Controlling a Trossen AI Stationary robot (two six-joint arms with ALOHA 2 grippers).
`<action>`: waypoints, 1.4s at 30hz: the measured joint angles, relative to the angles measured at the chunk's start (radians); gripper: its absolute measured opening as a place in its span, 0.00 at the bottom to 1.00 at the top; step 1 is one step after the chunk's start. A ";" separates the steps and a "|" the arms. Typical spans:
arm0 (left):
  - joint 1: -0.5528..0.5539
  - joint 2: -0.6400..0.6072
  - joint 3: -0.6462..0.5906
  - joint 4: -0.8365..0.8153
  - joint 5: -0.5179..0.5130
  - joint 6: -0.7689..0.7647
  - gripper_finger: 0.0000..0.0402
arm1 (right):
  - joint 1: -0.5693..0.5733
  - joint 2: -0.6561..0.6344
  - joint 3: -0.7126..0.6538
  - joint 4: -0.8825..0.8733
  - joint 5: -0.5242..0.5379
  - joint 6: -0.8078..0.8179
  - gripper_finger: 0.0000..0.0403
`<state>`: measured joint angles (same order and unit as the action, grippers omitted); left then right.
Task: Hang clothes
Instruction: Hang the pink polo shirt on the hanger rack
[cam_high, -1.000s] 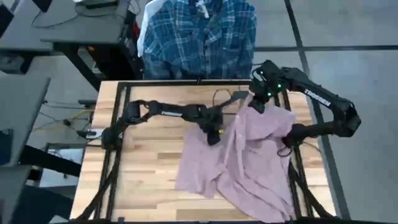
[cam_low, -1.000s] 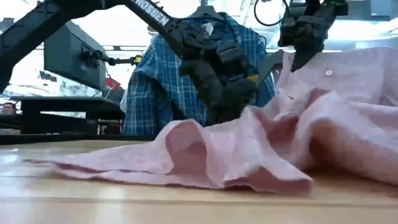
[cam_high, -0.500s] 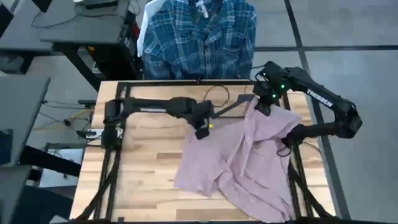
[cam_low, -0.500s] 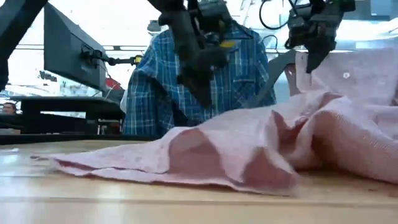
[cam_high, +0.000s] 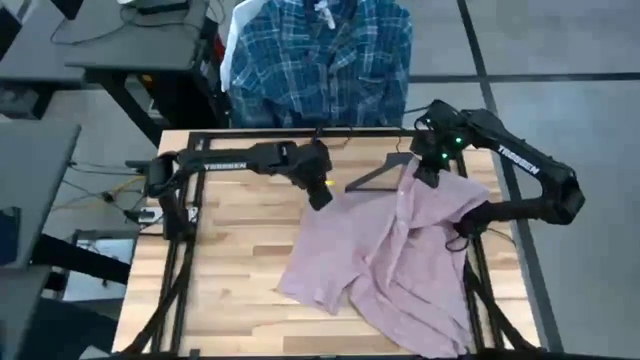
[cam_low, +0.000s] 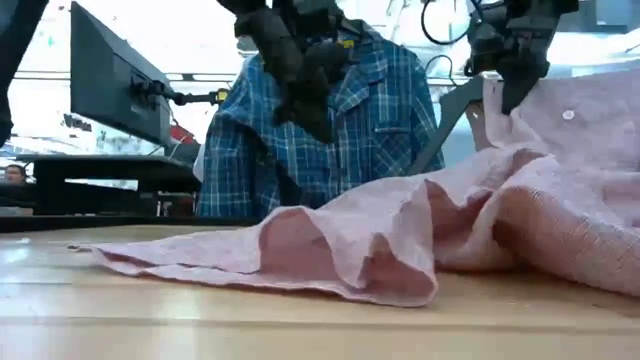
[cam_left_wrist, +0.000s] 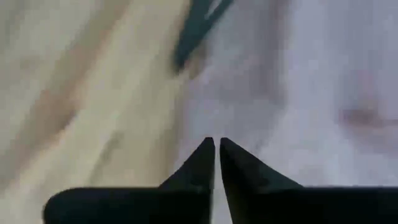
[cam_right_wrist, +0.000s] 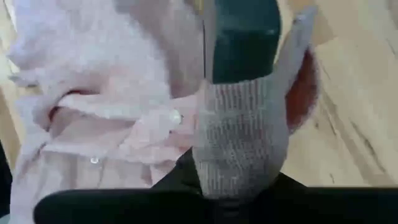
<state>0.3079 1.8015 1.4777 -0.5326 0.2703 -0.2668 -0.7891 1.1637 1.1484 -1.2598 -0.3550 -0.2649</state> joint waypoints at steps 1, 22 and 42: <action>0.018 0.000 -0.010 0.032 0.036 -0.002 0.12 | -0.002 0.000 0.003 0.001 0.000 0.003 0.05; 0.017 0.354 -0.074 0.379 0.126 -0.022 0.33 | -0.003 0.001 0.008 0.017 0.002 0.067 0.05; -0.062 0.006 -0.183 -0.097 -0.237 0.023 0.00 | -0.012 -0.130 0.039 -0.069 -0.048 0.085 0.05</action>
<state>0.2459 1.8070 1.2951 -0.6300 0.0331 -0.2434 -0.8010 1.0341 1.1877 -1.3292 -0.4028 -0.1797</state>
